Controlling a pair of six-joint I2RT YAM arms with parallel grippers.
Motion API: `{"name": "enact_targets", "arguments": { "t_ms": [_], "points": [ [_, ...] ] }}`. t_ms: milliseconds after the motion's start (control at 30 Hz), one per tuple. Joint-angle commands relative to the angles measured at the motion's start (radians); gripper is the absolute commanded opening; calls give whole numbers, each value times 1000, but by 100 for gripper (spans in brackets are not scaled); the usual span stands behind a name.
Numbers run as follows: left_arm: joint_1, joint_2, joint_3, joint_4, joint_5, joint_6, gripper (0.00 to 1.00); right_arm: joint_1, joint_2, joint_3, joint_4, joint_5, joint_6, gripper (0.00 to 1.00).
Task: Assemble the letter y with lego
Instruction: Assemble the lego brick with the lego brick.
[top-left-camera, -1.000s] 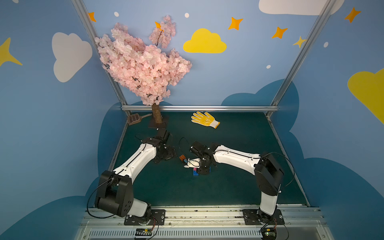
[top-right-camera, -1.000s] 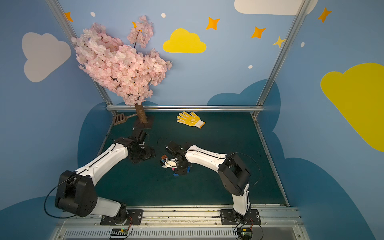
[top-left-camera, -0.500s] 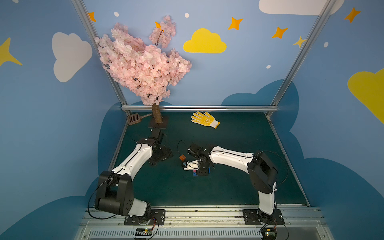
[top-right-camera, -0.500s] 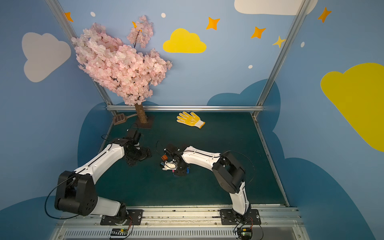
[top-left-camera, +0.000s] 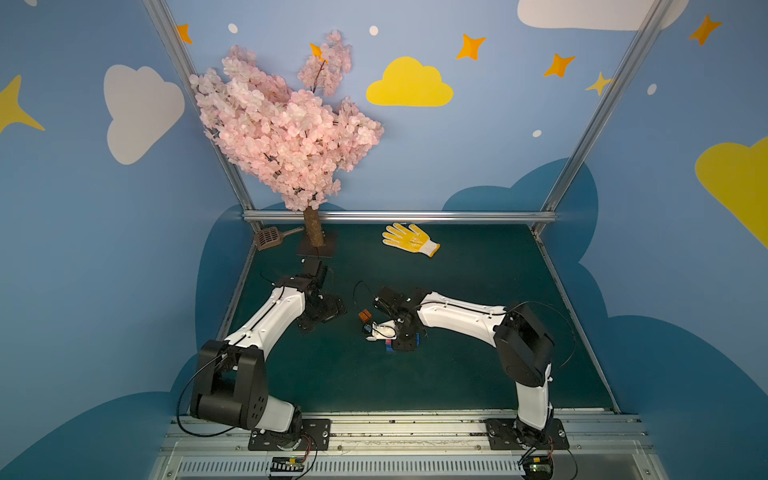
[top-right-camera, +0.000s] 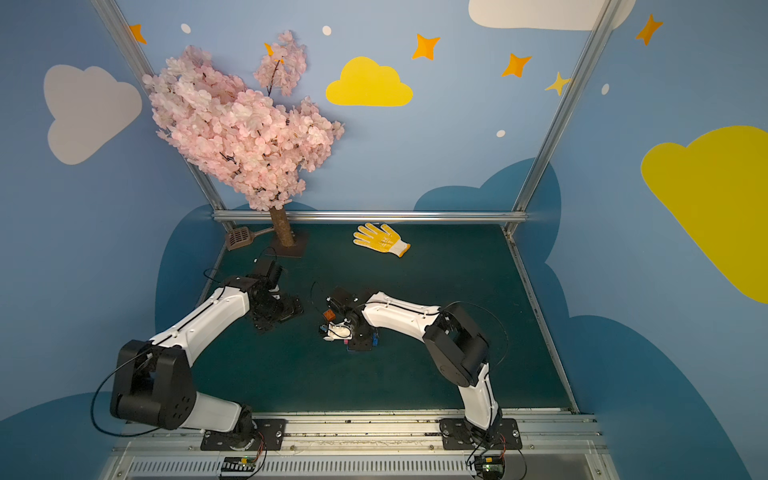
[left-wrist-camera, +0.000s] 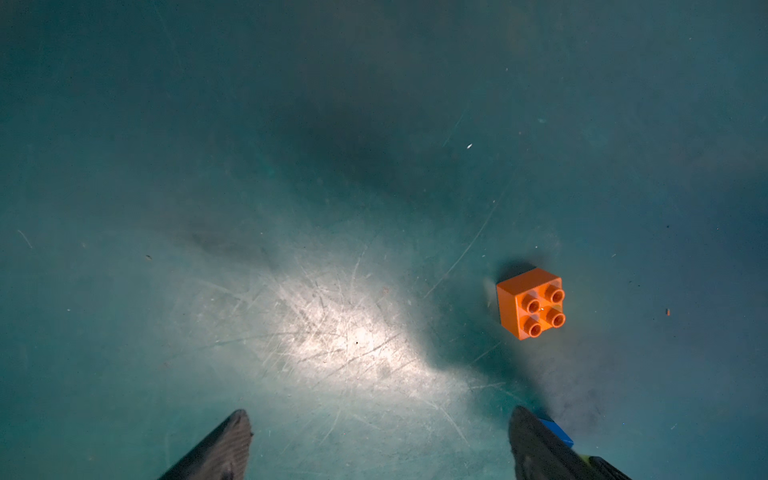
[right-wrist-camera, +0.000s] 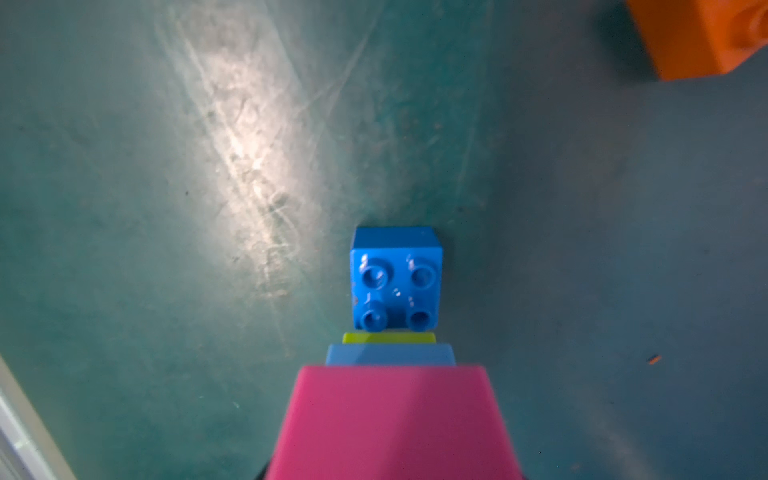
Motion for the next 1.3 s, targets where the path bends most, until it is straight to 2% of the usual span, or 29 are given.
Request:
{"name": "enact_targets", "arguments": {
  "t_ms": [0, 467, 1267],
  "points": [
    [6, 9, -7, -8, 8, 2, 97, 6, 18, 36, -6, 4, -17, 0],
    [68, -28, -31, 1, 18, -21, 96, -4, 76, 62, -20, 3, -32, 0],
    [73, -32, -44, 5, 24, -27, 96, 40, 90, 57, -67, 65, -70, 0]
  ]
}}
